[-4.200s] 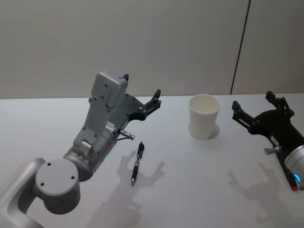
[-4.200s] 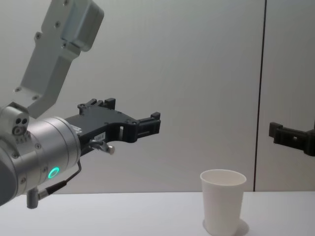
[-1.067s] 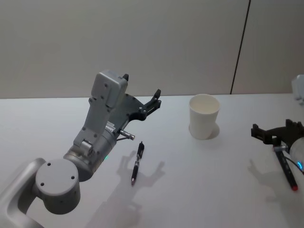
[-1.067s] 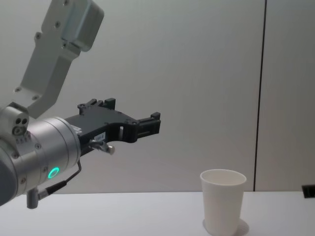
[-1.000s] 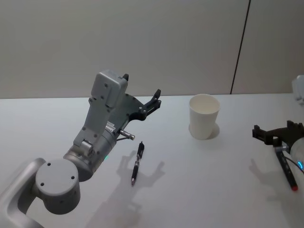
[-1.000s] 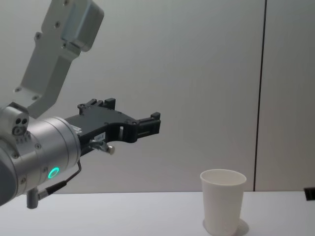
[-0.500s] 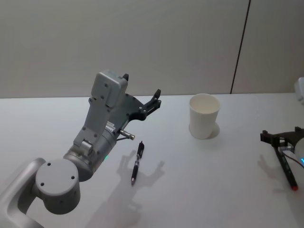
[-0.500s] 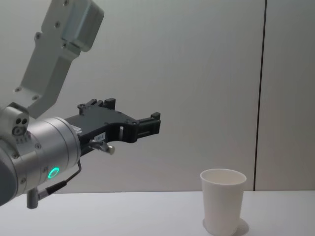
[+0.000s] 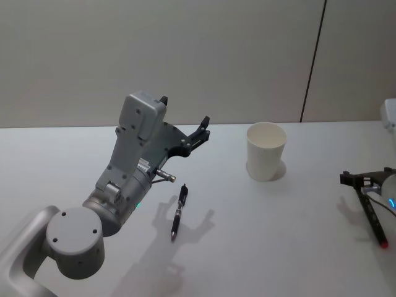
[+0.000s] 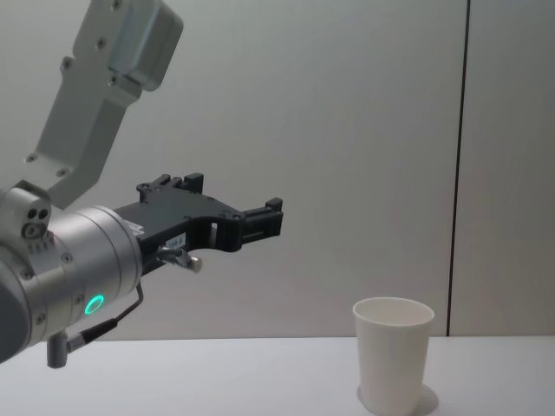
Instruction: Place the pen into the pen holder.
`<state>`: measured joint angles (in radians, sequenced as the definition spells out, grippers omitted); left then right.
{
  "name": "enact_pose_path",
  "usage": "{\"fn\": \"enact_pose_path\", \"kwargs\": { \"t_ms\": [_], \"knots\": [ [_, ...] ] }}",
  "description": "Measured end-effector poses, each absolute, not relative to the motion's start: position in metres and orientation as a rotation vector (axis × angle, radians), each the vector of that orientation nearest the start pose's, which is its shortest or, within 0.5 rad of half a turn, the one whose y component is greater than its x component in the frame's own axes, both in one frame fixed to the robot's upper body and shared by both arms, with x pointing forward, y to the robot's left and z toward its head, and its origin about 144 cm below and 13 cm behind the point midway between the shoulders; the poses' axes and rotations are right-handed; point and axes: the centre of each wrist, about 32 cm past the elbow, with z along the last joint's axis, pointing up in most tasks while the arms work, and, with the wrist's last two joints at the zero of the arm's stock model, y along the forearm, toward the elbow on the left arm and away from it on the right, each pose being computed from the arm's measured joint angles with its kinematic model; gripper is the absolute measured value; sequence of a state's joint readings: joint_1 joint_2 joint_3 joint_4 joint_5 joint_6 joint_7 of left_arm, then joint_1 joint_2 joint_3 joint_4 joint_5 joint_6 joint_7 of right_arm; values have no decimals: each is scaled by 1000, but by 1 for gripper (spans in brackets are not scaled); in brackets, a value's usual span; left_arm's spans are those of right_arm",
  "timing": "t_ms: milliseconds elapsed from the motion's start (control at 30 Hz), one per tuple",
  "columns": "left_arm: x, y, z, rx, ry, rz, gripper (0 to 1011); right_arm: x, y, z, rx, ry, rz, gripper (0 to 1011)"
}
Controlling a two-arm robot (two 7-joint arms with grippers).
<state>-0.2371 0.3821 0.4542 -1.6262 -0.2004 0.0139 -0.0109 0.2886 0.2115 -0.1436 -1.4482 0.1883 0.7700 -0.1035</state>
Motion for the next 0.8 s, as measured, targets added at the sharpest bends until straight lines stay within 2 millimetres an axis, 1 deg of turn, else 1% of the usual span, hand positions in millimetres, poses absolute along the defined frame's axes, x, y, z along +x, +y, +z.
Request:
{"fn": "enact_pose_path", "kwargs": {
  "t_ms": [433,800],
  "knots": [
    [492,198,1204,61,-268,1124,1000,556,-251,1196,-637,460,-1519,1002],
    [492,198,1204,61,-268,1124,1000,570,-251,1192,-686,497,-1518,1002]
  ]
}}
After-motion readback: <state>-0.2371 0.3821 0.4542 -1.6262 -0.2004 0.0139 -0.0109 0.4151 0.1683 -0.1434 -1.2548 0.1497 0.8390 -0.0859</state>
